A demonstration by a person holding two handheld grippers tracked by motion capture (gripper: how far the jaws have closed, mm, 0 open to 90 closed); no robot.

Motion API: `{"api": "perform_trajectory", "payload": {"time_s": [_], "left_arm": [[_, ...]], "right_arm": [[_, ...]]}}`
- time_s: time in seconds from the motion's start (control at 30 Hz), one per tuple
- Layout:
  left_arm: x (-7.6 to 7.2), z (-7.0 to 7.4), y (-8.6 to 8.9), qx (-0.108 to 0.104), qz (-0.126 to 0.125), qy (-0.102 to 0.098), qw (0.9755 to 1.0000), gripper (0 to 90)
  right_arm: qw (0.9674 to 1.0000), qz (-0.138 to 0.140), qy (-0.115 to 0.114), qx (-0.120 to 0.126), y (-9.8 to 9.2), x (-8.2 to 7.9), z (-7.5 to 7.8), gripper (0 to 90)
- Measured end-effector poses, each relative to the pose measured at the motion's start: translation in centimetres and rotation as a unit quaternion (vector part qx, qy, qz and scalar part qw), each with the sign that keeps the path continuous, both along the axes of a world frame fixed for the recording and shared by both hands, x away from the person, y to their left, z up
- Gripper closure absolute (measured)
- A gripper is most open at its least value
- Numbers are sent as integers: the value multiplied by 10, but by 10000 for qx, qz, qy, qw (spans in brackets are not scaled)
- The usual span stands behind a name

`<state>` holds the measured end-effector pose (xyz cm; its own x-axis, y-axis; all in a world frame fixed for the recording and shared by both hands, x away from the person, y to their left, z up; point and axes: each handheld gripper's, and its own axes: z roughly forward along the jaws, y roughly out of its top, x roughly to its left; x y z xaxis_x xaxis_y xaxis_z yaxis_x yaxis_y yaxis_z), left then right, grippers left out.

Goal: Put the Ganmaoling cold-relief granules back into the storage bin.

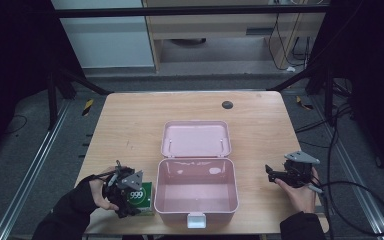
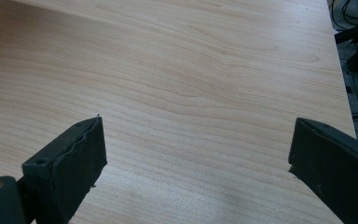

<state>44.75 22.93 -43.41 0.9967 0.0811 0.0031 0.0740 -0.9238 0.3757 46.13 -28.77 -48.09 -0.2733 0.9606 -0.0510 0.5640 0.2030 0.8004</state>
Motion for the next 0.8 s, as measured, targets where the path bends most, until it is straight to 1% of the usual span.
{"api": "perform_trajectory", "payload": {"time_s": [0.03, 0.13, 0.4, 0.67, 0.73, 0.8], "left_arm": [[0, -1, 0, -12, 1, 13, 10000, 76], [2, -3, -2, 91, -30, 32, 9999, 97], [2, -3, -2, 114, -52, 53, 9999, 128], [2, -1, 0, 62, -57, 31, 10000, 147], [0, 1, 2, -32, -20, 39, 10000, 147], [-1, 7, 6, -152, 11, 9, 9999, 149]], "right_arm": [[10000, 2, -2, -4, 0, 0, 0, 44], [10000, 14, 6, -22, 0, 0, -1, 44], [10000, 16, 14, -25, 0, 0, -1, 45], [10000, 24, 17, -23, 0, 0, -1, 45], [10000, 21, 19, -23, 0, 0, -1, 45], [10000, 28, 22, -28, 0, 0, -1, 45]]}}
